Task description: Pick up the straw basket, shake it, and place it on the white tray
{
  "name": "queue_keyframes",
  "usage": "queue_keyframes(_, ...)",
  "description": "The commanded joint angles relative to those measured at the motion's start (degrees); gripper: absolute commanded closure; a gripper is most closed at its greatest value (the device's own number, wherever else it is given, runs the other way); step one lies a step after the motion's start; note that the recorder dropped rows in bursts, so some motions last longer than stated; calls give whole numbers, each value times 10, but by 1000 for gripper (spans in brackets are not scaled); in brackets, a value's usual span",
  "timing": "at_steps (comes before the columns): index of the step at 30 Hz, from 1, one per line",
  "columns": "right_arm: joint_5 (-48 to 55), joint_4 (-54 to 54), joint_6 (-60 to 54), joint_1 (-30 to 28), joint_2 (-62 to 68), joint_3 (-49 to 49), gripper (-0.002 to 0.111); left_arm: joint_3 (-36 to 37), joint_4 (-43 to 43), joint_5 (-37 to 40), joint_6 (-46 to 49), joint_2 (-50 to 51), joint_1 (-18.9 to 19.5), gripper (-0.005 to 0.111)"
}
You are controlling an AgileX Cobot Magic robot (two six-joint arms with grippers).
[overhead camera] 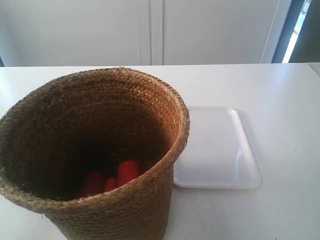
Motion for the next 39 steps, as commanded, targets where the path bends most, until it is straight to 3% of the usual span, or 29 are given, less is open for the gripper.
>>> queue_keyframes(1, -9, -4, -5, -1, -4, 3, 108, 3, -3, -9, -2, -3, 0, 107)
queue_keyframes(7, -23, -4, -5, -1, -4, 3, 108, 3, -3, -10, -34, -3, 0, 107)
queue_keyframes(14, -59, -13, -5, -1, -4, 3, 108, 3, -3, -10, -217, -3, 0, 107)
queue_keyframes(22, -161, 80, 148, -1, -4, 3, 108, 3, -1, -28, -216, -3, 0, 107)
queue_keyframes(25, -163, 80, 152, -1, -4, 3, 108, 3, -1, -45, -216, -3, 0, 107)
queue_keyframes(31, -278, 80, 157, -1, -4, 3, 108, 3, -7, -71, -271, -3, 0, 107)
queue_keyframes(36, -341, 80, 279, -1, -4, 3, 108, 3, -150, -70, -298, -3, 0, 107)
queue_keyframes(39, -415, 81, 364, -1, -4, 3, 108, 3, -210, -134, -303, -3, 0, 107)
